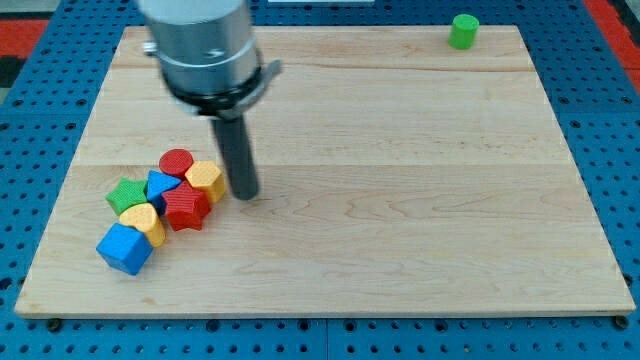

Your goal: Push the green circle towards center

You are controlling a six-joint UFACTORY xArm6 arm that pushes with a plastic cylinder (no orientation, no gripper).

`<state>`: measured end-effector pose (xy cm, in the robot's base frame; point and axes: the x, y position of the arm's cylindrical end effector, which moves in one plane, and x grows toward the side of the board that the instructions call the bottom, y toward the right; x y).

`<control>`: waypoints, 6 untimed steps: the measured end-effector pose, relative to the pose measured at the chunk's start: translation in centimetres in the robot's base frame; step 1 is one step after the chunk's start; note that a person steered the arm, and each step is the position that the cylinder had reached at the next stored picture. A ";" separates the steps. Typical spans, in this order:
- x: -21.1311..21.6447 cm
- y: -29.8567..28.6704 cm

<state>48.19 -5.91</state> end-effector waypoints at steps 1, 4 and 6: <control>-3.6 8.8; -24.6 34.8; -29.1 34.9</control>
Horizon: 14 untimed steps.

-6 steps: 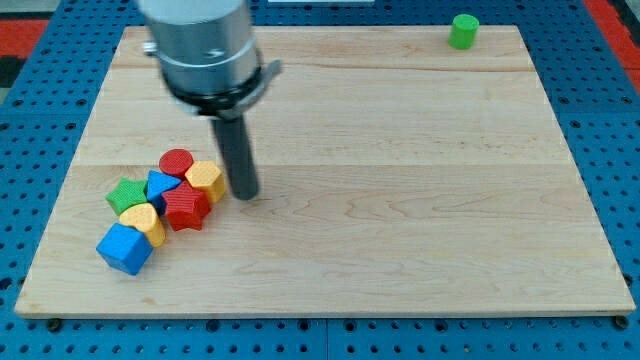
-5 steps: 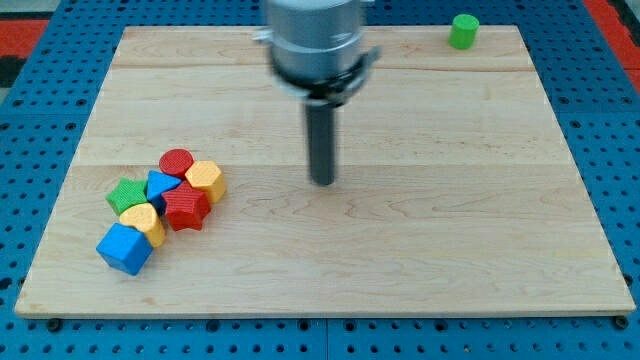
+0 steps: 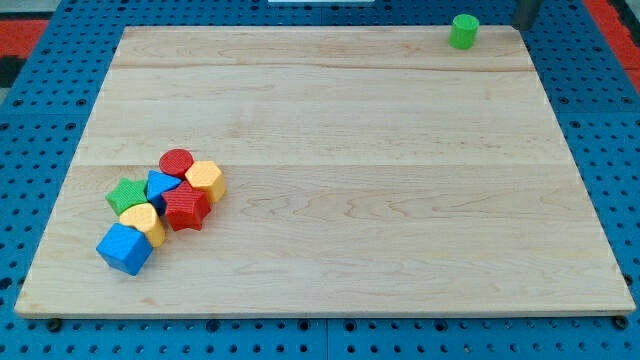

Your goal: Push the green circle towards center

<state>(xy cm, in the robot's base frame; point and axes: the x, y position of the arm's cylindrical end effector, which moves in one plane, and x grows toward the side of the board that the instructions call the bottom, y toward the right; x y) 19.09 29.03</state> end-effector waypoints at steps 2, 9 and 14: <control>0.1 -19.7; 10.8 -30.5; 12.9 -40.3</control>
<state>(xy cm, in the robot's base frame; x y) 32.01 -11.29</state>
